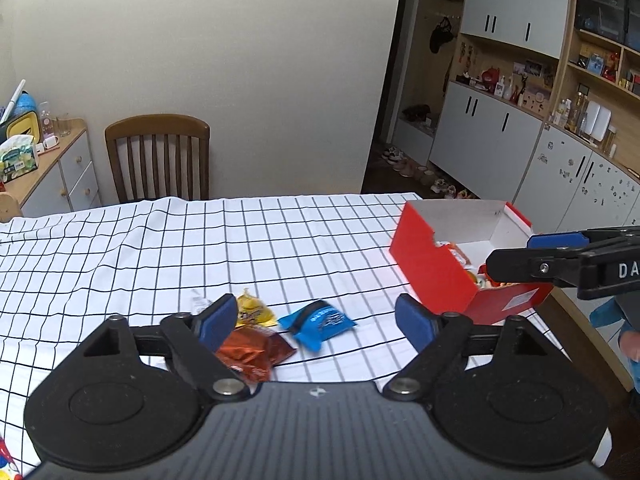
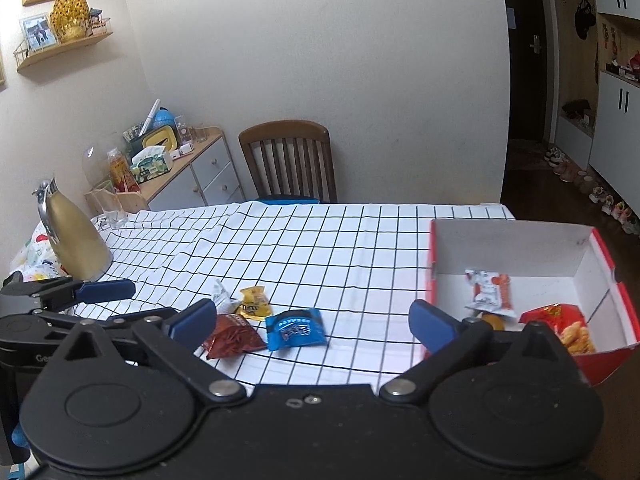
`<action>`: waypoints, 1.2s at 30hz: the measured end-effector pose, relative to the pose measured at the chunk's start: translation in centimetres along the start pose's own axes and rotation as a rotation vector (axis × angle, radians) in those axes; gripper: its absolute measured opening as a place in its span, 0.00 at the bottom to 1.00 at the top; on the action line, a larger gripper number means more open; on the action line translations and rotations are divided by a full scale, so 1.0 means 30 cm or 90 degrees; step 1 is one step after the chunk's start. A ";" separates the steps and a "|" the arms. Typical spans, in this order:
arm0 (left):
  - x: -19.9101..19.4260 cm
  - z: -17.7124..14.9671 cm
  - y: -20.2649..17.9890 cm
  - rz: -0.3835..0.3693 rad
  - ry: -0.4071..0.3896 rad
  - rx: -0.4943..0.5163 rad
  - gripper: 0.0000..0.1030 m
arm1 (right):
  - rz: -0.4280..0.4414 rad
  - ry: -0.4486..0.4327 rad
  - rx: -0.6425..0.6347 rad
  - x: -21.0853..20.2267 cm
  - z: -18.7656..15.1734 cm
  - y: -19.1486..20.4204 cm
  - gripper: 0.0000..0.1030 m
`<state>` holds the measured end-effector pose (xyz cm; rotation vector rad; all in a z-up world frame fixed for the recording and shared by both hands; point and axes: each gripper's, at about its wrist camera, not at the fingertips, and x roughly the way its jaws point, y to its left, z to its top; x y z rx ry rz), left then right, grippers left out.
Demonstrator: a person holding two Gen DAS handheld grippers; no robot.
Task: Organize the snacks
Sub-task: 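Withdraw both grippers from the box toward the remaining snack bags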
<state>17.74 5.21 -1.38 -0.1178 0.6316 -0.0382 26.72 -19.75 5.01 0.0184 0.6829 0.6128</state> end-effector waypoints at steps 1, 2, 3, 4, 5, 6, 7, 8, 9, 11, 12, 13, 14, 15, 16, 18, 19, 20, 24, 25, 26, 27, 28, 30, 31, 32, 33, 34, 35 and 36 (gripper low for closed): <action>0.002 -0.007 0.018 -0.003 -0.002 0.000 0.85 | -0.001 0.002 0.003 0.013 -0.003 0.012 1.00; 0.004 -0.017 0.034 -0.009 -0.003 0.001 0.85 | -0.004 0.005 0.006 0.025 -0.005 0.021 1.00; 0.009 -0.027 0.047 -0.013 0.001 0.006 0.85 | -0.008 0.008 0.010 0.040 -0.009 0.030 1.00; 0.017 -0.036 0.063 -0.014 0.005 0.011 0.85 | -0.011 0.011 0.013 0.056 -0.014 0.038 1.00; 0.025 -0.044 0.072 -0.012 0.008 0.017 0.85 | -0.014 0.014 0.015 0.071 -0.019 0.047 1.00; 0.030 -0.057 0.088 -0.012 0.011 0.024 0.85 | -0.018 0.019 0.016 0.088 -0.023 0.053 1.00; 0.038 -0.064 0.098 -0.012 0.015 0.030 0.85 | -0.022 0.024 0.018 0.105 -0.027 0.059 1.00; 0.048 -0.070 0.104 -0.011 0.019 0.034 0.85 | -0.024 0.030 0.019 0.122 -0.031 0.063 1.00; 0.055 -0.077 0.112 -0.013 0.024 0.040 0.85 | -0.028 0.035 0.021 0.137 -0.034 0.070 1.00; 0.075 -0.084 0.125 -0.019 0.033 0.052 0.85 | -0.036 0.046 0.021 0.169 -0.038 0.076 1.00; 0.090 -0.085 0.130 -0.023 0.038 0.058 0.85 | -0.040 0.053 0.020 0.186 -0.040 0.078 1.00; 0.103 -0.085 0.137 -0.029 0.044 0.064 0.85 | -0.043 0.059 0.021 0.201 -0.041 0.079 1.00; 0.115 -0.085 0.143 -0.034 0.050 0.069 0.85 | -0.047 0.064 0.022 0.216 -0.042 0.080 1.00; 0.129 -0.086 0.151 -0.038 0.055 0.073 0.85 | -0.050 0.069 0.022 0.228 -0.043 0.082 1.00; 0.143 -0.084 0.156 -0.041 0.061 0.077 0.85 | -0.053 0.074 0.022 0.243 -0.043 0.082 1.00; 0.172 -0.081 0.169 -0.041 0.071 0.082 0.85 | -0.060 0.083 0.024 0.270 -0.042 0.082 1.00; 0.186 -0.079 0.174 -0.043 0.075 0.082 0.85 | -0.062 0.088 0.025 0.285 -0.040 0.083 1.00; 0.200 -0.077 0.182 -0.045 0.079 0.081 0.85 | -0.063 0.092 0.025 0.299 -0.040 0.083 1.00; 0.257 -0.069 0.204 -0.051 0.100 0.082 0.85 | -0.069 0.107 0.023 0.358 -0.034 0.085 1.00; 0.268 -0.068 0.207 -0.052 0.103 0.084 0.85 | -0.070 0.110 0.024 0.374 -0.033 0.085 1.00; 0.280 -0.067 0.211 -0.055 0.105 0.087 0.85 | -0.070 0.115 0.023 0.392 -0.032 0.085 1.00; 0.290 -0.065 0.213 -0.057 0.107 0.091 0.85 | -0.071 0.119 0.023 0.407 -0.032 0.085 1.00; 0.301 -0.063 0.215 -0.055 0.108 0.095 0.85 | -0.071 0.124 0.024 0.423 -0.031 0.086 1.00; 0.327 -0.062 0.213 -0.042 0.112 0.108 0.85 | -0.068 0.132 0.020 0.458 -0.030 0.089 1.00; 0.341 -0.062 0.214 -0.034 0.115 0.113 0.85 | -0.068 0.136 0.016 0.475 -0.031 0.092 1.00; 0.354 -0.060 0.216 -0.033 0.119 0.114 0.85 | -0.069 0.140 0.011 0.494 -0.033 0.096 1.00; 0.367 -0.060 0.221 -0.036 0.122 0.113 0.85 | -0.069 0.143 0.005 0.512 -0.036 0.097 1.00; 0.379 -0.058 0.224 -0.040 0.126 0.111 0.85 | -0.071 0.148 -0.001 0.530 -0.041 0.099 1.00; 0.390 -0.058 0.227 -0.043 0.129 0.110 0.85 | -0.074 0.153 -0.006 0.549 -0.045 0.100 1.00; 0.401 -0.060 0.230 -0.045 0.132 0.111 0.85 | -0.075 0.158 -0.009 0.567 -0.049 0.101 1.00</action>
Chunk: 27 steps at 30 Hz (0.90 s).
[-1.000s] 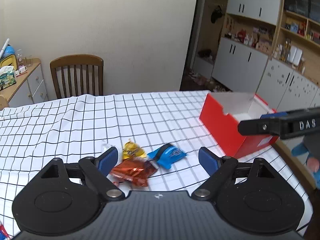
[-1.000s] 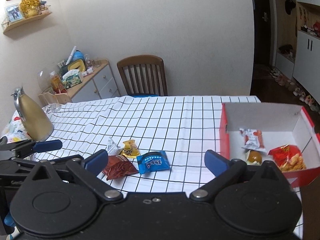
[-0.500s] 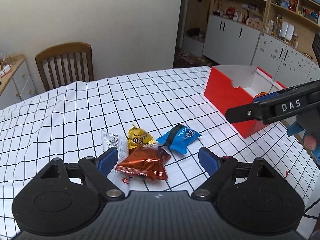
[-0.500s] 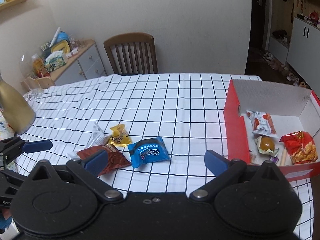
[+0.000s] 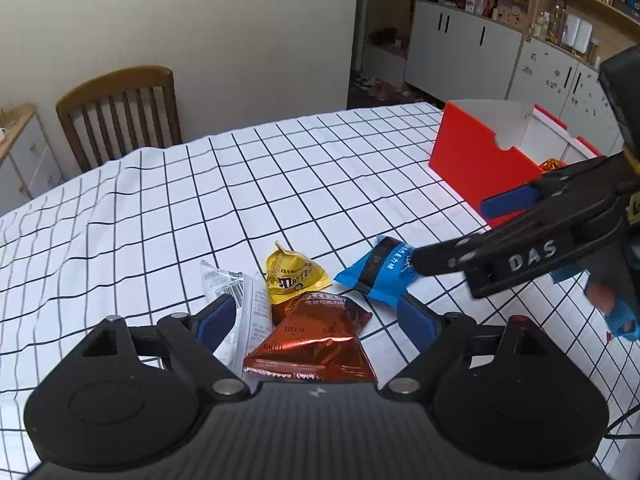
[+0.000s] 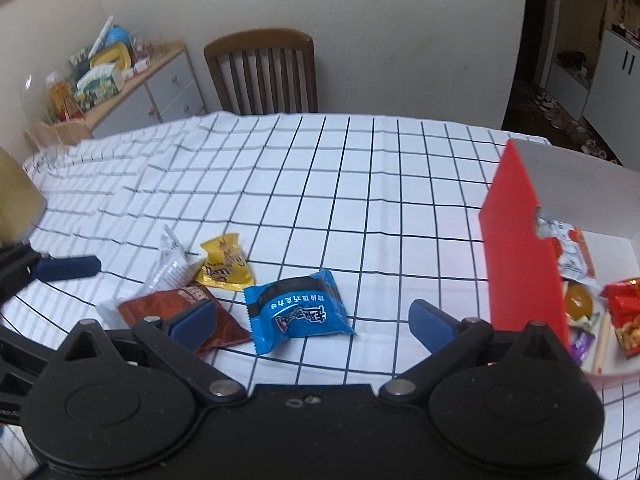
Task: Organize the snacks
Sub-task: 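Grasp the brown Oreo chip bag with the left gripper while the right grasps the blue Oreo packet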
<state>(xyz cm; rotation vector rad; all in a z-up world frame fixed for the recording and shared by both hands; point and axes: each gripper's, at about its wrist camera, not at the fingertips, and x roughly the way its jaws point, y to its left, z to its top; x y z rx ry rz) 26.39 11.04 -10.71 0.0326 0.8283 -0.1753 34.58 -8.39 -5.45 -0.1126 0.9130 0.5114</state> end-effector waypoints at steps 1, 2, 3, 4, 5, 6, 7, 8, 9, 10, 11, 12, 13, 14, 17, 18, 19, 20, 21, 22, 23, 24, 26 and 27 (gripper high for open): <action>0.011 0.000 0.003 -0.003 0.003 0.001 0.85 | 0.002 0.004 -0.003 0.016 0.001 0.003 1.00; 0.021 0.000 0.007 -0.007 0.007 0.002 0.85 | 0.004 0.009 -0.007 0.030 0.004 0.005 1.00; 0.032 0.001 0.008 -0.008 0.010 0.003 0.85 | 0.005 0.013 -0.010 0.045 0.007 0.008 0.99; 0.041 0.000 0.010 -0.007 0.012 0.005 0.85 | 0.006 0.017 -0.012 0.058 0.009 0.011 0.99; 0.048 0.000 0.011 -0.006 0.013 0.007 0.85 | 0.010 0.022 -0.013 0.072 0.012 0.012 0.99; 0.057 0.000 0.011 -0.006 0.015 0.009 0.85 | 0.014 0.029 -0.014 0.087 0.016 0.012 0.98; 0.063 -0.001 0.011 -0.008 0.017 0.012 0.85 | 0.015 0.037 -0.015 0.103 0.019 0.012 0.96; 0.070 -0.003 0.009 -0.007 0.018 0.016 0.85 | 0.014 0.043 -0.016 0.118 0.022 0.011 0.95; 0.075 -0.005 0.006 -0.005 0.019 0.021 0.85 | 0.014 0.048 -0.018 0.133 0.024 0.011 0.94; 0.082 -0.007 0.001 -0.004 0.021 0.027 0.85 | 0.013 0.053 -0.019 0.146 0.026 0.011 0.94; 0.088 -0.009 -0.002 -0.005 0.023 0.031 0.85 | 0.012 0.056 -0.021 0.158 0.027 0.011 0.93; 0.094 -0.011 -0.005 -0.008 0.025 0.035 0.85 | 0.013 0.059 -0.022 0.169 0.029 0.011 0.93; 0.098 -0.013 -0.009 -0.011 0.026 0.040 0.85 | 0.014 0.064 -0.023 0.180 0.030 0.011 0.92; 0.101 -0.015 -0.014 -0.012 0.027 0.047 0.85 | 0.014 0.068 -0.025 0.192 0.029 0.011 0.91; 0.113 -0.022 -0.028 -0.011 0.033 0.065 0.79 | 0.013 0.079 -0.031 0.219 0.024 0.013 0.89; 0.119 -0.024 -0.029 -0.012 0.038 0.066 0.79 | 0.015 0.082 -0.031 0.227 0.023 0.013 0.87; 0.125 -0.026 -0.031 -0.011 0.041 0.067 0.79 | 0.018 0.085 -0.030 0.233 0.021 0.012 0.86; 0.130 -0.028 -0.031 -0.010 0.044 0.067 0.79 | 0.020 0.088 -0.030 0.237 0.022 0.012 0.85; 0.133 -0.030 -0.032 -0.012 0.046 0.067 0.78 | 0.021 0.089 -0.030 0.242 0.022 0.013 0.85; 0.137 -0.029 -0.033 -0.013 0.050 0.066 0.74 | 0.023 0.091 -0.032 0.245 0.022 0.014 0.84; 0.141 -0.029 -0.033 -0.012 0.054 0.066 0.70 | 0.023 0.092 -0.034 0.248 0.023 0.016 0.84; 0.145 -0.029 -0.035 -0.009 0.057 0.068 0.69 | 0.023 0.091 -0.038 0.251 0.024 0.019 0.84; 0.150 -0.029 -0.035 -0.006 0.061 0.068 0.65 | 0.026 0.093 -0.042 0.256 0.025 0.024 0.84; 0.153 -0.029 -0.033 -0.006 0.065 0.065 0.63 | 0.024 0.093 -0.045 0.259 0.026 0.025 0.84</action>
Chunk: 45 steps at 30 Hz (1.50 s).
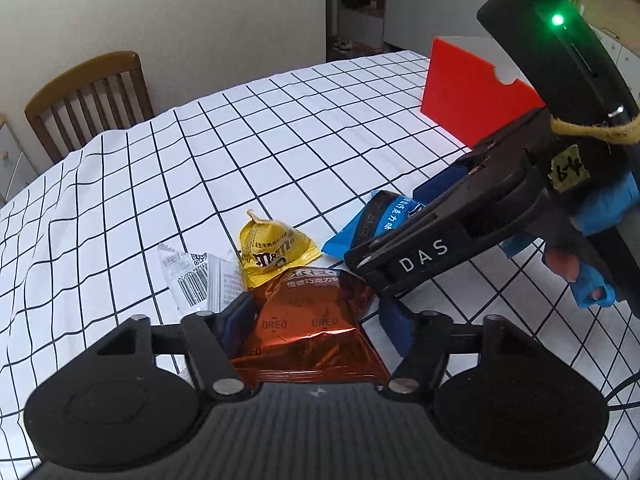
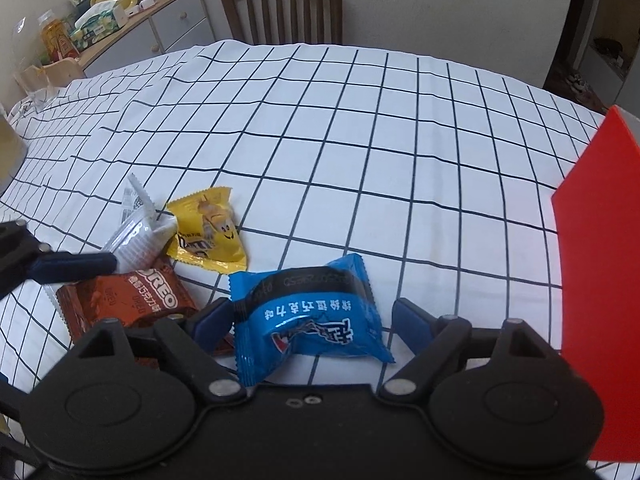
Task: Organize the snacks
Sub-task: 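Grasp the brown Oreo chip bag with the left gripper while the right grasps the blue Oreo packet, then carry the brown chip bag and blue packet with both grippers toward the box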
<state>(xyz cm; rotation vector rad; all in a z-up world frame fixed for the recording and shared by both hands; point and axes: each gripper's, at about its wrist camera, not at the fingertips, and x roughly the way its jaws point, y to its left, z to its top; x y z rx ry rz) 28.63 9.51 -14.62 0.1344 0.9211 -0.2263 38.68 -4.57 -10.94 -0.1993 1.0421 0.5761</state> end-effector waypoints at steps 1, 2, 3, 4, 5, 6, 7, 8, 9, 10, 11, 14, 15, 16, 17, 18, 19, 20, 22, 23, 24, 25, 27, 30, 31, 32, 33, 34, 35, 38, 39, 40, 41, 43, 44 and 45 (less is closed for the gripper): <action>0.003 0.000 0.002 -0.001 0.004 -0.004 0.59 | -0.001 0.000 -0.002 0.004 0.002 0.002 0.83; 0.005 0.000 0.004 -0.001 0.009 -0.009 0.53 | 0.000 0.000 -0.004 0.007 0.002 0.003 0.82; 0.009 0.000 0.007 0.001 0.014 -0.015 0.53 | 0.002 0.002 -0.005 0.011 0.003 0.005 0.80; 0.011 0.000 0.011 0.002 0.015 -0.023 0.52 | 0.004 0.002 -0.005 0.013 0.002 0.008 0.78; 0.010 0.000 0.012 0.005 0.016 -0.028 0.51 | 0.005 0.002 -0.005 0.014 0.003 0.009 0.77; 0.009 0.000 0.011 0.008 0.016 -0.031 0.50 | 0.007 0.001 -0.005 0.013 0.003 0.009 0.76; 0.009 -0.001 0.009 0.009 0.018 -0.032 0.49 | 0.006 0.000 -0.005 0.014 0.003 0.011 0.75; 0.009 -0.002 0.006 0.010 0.019 -0.033 0.47 | 0.005 -0.001 -0.004 0.012 0.002 0.011 0.74; 0.009 -0.003 0.002 0.012 0.020 -0.031 0.47 | 0.004 -0.004 -0.001 0.009 0.000 0.008 0.72; 0.008 -0.005 -0.003 0.015 0.020 -0.028 0.46 | 0.004 -0.006 0.002 0.005 -0.001 0.005 0.69; 0.007 -0.006 -0.007 0.016 0.020 -0.026 0.45 | 0.007 -0.008 0.006 0.000 -0.003 0.003 0.68; 0.003 -0.008 -0.015 0.014 0.023 -0.030 0.44 | 0.011 -0.013 0.007 -0.020 -0.013 0.001 0.58; 0.001 -0.011 -0.018 0.015 0.023 -0.034 0.44 | 0.007 -0.013 0.003 -0.026 -0.018 0.003 0.58; -0.002 -0.013 -0.021 0.017 0.023 -0.037 0.44 | 0.001 -0.016 -0.001 -0.031 -0.024 0.006 0.56; -0.005 -0.015 -0.025 0.019 0.023 -0.040 0.43 | -0.006 -0.020 -0.002 -0.036 -0.030 0.007 0.56; -0.008 -0.019 -0.027 0.020 0.024 -0.042 0.43 | -0.009 -0.023 0.000 -0.043 -0.037 0.007 0.55; -0.012 -0.023 -0.030 0.020 0.025 -0.045 0.43 | -0.011 -0.025 0.002 -0.048 -0.042 0.005 0.54; -0.016 -0.027 -0.033 0.020 0.026 -0.049 0.43 | -0.013 -0.027 0.006 -0.055 -0.048 0.004 0.54; -0.024 -0.037 -0.038 0.025 0.029 -0.060 0.43 | -0.017 -0.031 0.011 -0.070 -0.061 0.002 0.54; -0.029 -0.043 -0.039 0.027 0.031 -0.070 0.43 | -0.018 -0.034 0.013 -0.080 -0.069 -0.001 0.54; -0.035 -0.049 -0.040 0.027 0.032 -0.081 0.43 | -0.020 -0.036 0.016 -0.091 -0.076 -0.001 0.54; -0.042 -0.056 -0.041 0.023 0.033 -0.093 0.43 | -0.019 -0.038 0.019 -0.104 -0.085 -0.003 0.53; -0.058 -0.067 -0.046 0.019 0.032 -0.109 0.43 | -0.018 -0.045 0.026 -0.132 -0.101 -0.006 0.53; -0.086 -0.079 -0.064 0.024 0.029 -0.115 0.42 | -0.017 -0.052 0.034 -0.179 -0.127 -0.009 0.53; -0.097 -0.081 -0.069 0.025 0.027 -0.118 0.43 | -0.014 -0.055 0.034 -0.195 -0.136 -0.010 0.53; -0.107 -0.082 -0.074 0.026 0.025 -0.121 0.43 | -0.013 -0.057 0.035 -0.211 -0.142 -0.009 0.53; -0.119 -0.082 -0.080 0.026 0.024 -0.124 0.43 | -0.012 -0.060 0.037 -0.229 -0.150 -0.011 0.53; -0.131 -0.082 -0.088 0.026 0.021 -0.125 0.43 | -0.010 -0.063 0.038 -0.246 -0.156 -0.012 0.53; -0.145 -0.080 -0.097 0.026 0.016 -0.124 0.43 | -0.009 -0.067 0.040 -0.265 -0.162 -0.014 0.53; -0.185 -0.072 -0.125 0.024 0.004 -0.125 0.43 | -0.006 -0.080 0.044 -0.324 -0.176 -0.019 0.53; -0.198 -0.068 -0.134 0.023 0.000 -0.124 0.43 | -0.004 -0.085 0.046 -0.344 -0.182 -0.022 0.53; -0.212 -0.065 -0.145 0.023 -0.004 -0.123 0.43 | -0.002 -0.091 0.047 -0.365 -0.188 -0.024 0.53; -0.226 -0.060 -0.155 0.023 -0.008 -0.122 0.43 | -0.001 -0.098 0.048 -0.386 -0.193 -0.026 0.53; -0.257 -0.050 -0.175 0.022 -0.019 -0.123 0.43 | 0.001 -0.109 0.050 -0.427 -0.202 -0.029 0.53; -0.272 -0.044 -0.184 0.021 -0.023 -0.122 0.43 | 0.002 -0.115 0.051 -0.448 -0.206 -0.032 0.53; -0.288 -0.038 -0.194 0.022 -0.028 -0.123 0.43 | 0.002 -0.120 0.051 -0.467 -0.211 -0.035 0.53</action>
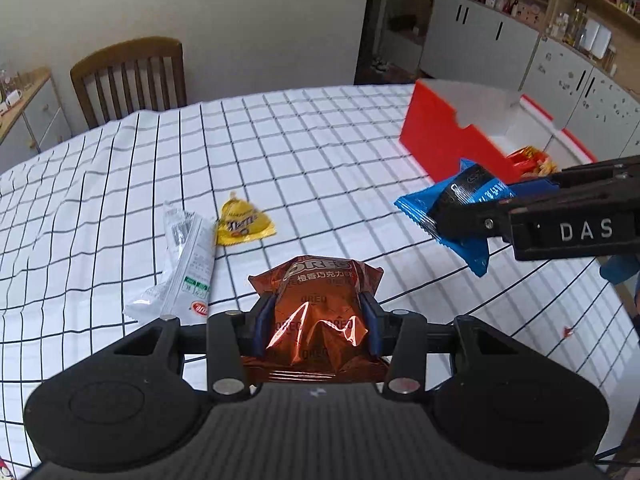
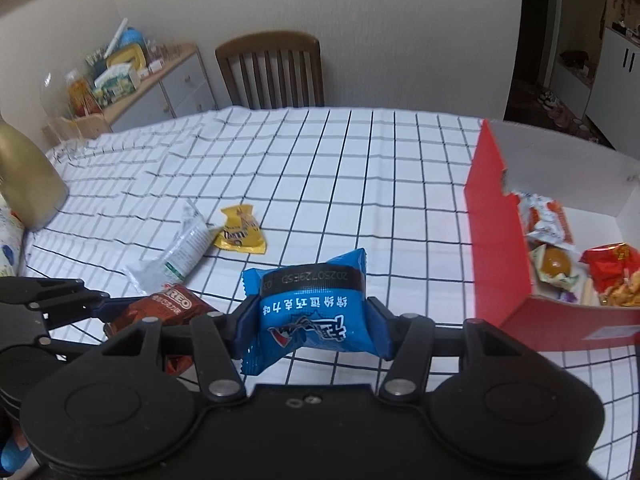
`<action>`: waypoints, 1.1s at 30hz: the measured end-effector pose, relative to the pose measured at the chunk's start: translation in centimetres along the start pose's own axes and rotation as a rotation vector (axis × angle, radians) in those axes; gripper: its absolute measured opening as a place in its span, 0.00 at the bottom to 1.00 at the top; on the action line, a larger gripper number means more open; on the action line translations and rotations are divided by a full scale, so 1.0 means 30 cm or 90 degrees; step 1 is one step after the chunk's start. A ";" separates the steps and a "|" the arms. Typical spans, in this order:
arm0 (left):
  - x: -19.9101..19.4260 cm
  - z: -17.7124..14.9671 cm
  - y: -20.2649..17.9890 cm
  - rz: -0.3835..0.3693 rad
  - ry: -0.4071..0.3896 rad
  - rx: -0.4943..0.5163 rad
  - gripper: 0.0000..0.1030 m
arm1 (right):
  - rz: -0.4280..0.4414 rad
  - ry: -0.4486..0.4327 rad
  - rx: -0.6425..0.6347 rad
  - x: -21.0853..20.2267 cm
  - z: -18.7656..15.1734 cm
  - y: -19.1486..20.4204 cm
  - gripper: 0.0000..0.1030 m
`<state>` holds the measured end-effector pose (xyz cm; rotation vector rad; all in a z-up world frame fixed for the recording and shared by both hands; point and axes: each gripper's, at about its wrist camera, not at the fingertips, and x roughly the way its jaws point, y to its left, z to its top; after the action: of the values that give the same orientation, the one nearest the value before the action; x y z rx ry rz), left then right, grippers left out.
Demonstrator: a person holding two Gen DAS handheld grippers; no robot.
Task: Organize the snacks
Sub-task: 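Carry the brown chip bag and blue packet with both grippers toward the box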
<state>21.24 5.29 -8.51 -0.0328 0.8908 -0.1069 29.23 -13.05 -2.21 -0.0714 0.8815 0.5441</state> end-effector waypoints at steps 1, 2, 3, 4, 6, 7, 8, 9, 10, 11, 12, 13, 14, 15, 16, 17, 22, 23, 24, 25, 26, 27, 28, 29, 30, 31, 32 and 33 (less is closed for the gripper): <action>-0.016 0.006 -0.010 0.001 -0.006 -0.001 0.43 | -0.002 -0.004 -0.001 -0.019 -0.001 -0.001 0.53; -0.031 0.012 -0.020 0.002 -0.012 -0.001 0.43 | -0.004 -0.008 -0.003 -0.040 -0.003 -0.003 0.53; -0.045 0.018 -0.029 0.002 -0.016 -0.002 0.43 | -0.004 -0.013 -0.005 -0.057 -0.005 -0.006 0.53; -0.059 0.024 -0.039 0.002 -0.022 -0.003 0.43 | -0.003 -0.017 -0.005 -0.077 -0.007 -0.009 0.53; -0.088 0.037 -0.061 0.006 -0.033 -0.003 0.43 | -0.003 -0.023 -0.006 -0.112 -0.010 -0.020 0.53; -0.100 0.045 -0.071 0.007 -0.038 -0.004 0.43 | -0.004 -0.027 -0.007 -0.129 -0.012 -0.025 0.53; -0.112 0.052 -0.081 0.008 -0.043 -0.004 0.43 | -0.005 -0.030 -0.009 -0.145 -0.014 -0.031 0.53; -0.124 0.061 -0.092 0.011 -0.047 -0.005 0.43 | -0.006 -0.034 -0.009 -0.160 -0.015 -0.039 0.53; -0.134 0.070 -0.105 0.014 -0.050 -0.005 0.43 | -0.008 -0.037 -0.009 -0.176 -0.017 -0.047 0.53; -0.144 0.077 -0.119 0.016 -0.055 -0.004 0.43 | -0.010 -0.040 -0.009 -0.191 -0.017 -0.057 0.53; -0.153 0.086 -0.132 0.015 -0.061 -0.004 0.43 | -0.013 -0.044 -0.007 -0.206 -0.017 -0.069 0.53; -0.162 0.096 -0.147 0.013 -0.066 -0.004 0.43 | -0.015 -0.047 -0.005 -0.222 -0.018 -0.083 0.53; -0.170 0.106 -0.162 0.011 -0.070 -0.003 0.43 | -0.018 -0.050 -0.003 -0.238 -0.019 -0.098 0.53; -0.177 0.114 -0.177 0.009 -0.075 -0.002 0.43 | -0.022 -0.052 -0.001 -0.252 -0.021 -0.113 0.53; -0.183 0.125 -0.196 0.009 -0.080 0.000 0.43 | -0.025 -0.054 0.000 -0.266 -0.020 -0.130 0.53; -0.188 0.134 -0.214 0.008 -0.083 0.002 0.43 | -0.027 -0.057 0.000 -0.280 -0.021 -0.147 0.53; -0.186 0.180 -0.304 0.001 -0.092 0.003 0.43 | -0.035 -0.070 0.006 -0.343 -0.027 -0.237 0.53; -0.183 0.187 -0.325 0.004 -0.095 0.006 0.43 | -0.036 -0.071 0.008 -0.352 -0.028 -0.257 0.53; -0.179 0.195 -0.345 0.006 -0.097 0.008 0.43 | -0.037 -0.073 0.010 -0.361 -0.032 -0.275 0.53; -0.175 0.202 -0.366 0.006 -0.098 0.010 0.43 | -0.037 -0.074 0.012 -0.369 -0.035 -0.291 0.53; -0.171 0.209 -0.385 0.004 -0.099 0.011 0.43 | -0.039 -0.076 0.015 -0.377 -0.036 -0.311 0.53; -0.166 0.215 -0.407 0.003 -0.100 0.012 0.43 | -0.040 -0.077 0.017 -0.382 -0.037 -0.330 0.53; -0.161 0.221 -0.426 0.002 -0.100 0.013 0.43 | -0.040 -0.078 0.020 -0.386 -0.038 -0.349 0.53; -0.154 0.228 -0.445 0.002 -0.100 0.013 0.43 | -0.041 -0.079 0.023 -0.390 -0.040 -0.369 0.53; -0.147 0.233 -0.464 0.001 -0.099 0.014 0.43 | -0.043 -0.079 0.024 -0.394 -0.042 -0.387 0.53; -0.140 0.239 -0.482 -0.002 -0.098 0.016 0.43 | -0.044 -0.079 0.025 -0.398 -0.044 -0.406 0.53; -0.133 0.244 -0.500 -0.004 -0.096 0.018 0.43 | -0.044 -0.078 0.026 -0.402 -0.047 -0.424 0.53; -0.127 0.248 -0.517 -0.006 -0.096 0.019 0.43 | -0.044 -0.077 0.029 -0.403 -0.048 -0.442 0.53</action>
<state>23.42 -9.84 0.26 -0.0172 0.7383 -0.1243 28.40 -30.00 3.79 -0.0267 0.7700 0.4591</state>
